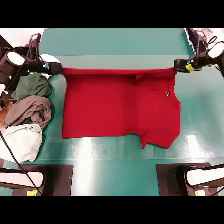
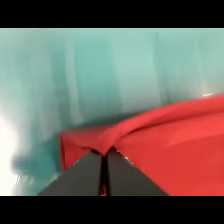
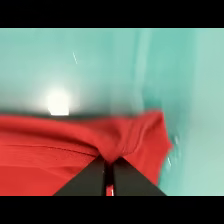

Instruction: Fold the shirts.

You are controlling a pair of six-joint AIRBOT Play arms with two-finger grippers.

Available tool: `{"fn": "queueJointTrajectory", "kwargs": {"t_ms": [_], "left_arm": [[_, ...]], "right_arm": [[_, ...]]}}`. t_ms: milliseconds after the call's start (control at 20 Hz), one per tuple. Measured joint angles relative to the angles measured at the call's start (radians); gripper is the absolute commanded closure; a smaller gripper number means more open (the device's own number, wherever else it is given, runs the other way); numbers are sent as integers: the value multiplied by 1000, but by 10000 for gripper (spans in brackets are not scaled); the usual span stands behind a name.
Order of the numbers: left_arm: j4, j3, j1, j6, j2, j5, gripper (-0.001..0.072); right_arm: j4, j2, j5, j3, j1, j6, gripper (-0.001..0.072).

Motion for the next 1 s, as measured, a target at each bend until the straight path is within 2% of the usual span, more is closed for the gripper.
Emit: {"fn": "queueJointTrajectory", "kwargs": {"t_ms": [150, 350, 400, 450, 500, 550, 800, 1000], "left_arm": [[68, -23, 0, 0, -11, -109, 685], [105, -58, 0, -9, -48, -184, 683], [111, -62, 0, -20, -56, -200, 681], [114, -64, 0, -27, -60, -211, 547], [121, -67, 0, -34, -63, -221, 282], [127, -69, 2, -42, -66, -238, 156], [146, -50, 3, -85, -51, -371, 159], [153, -81, 23, -124, 44, -489, 160]], "right_arm": [[-37, -1, 69, -53, 8, 4, 697], [-49, -1, 84, -142, 13, 24, 689], [-49, -1, 86, -161, 13, 27, 665], [-49, -1, 92, -176, 14, 31, 484], [-52, -1, 98, -188, 14, 33, 340], [-59, -1, 108, -195, 14, 34, 340], [23, 17, 209, -177, -14, 5, 340], [127, 96, 293, -167, -66, -37, 341]]}}
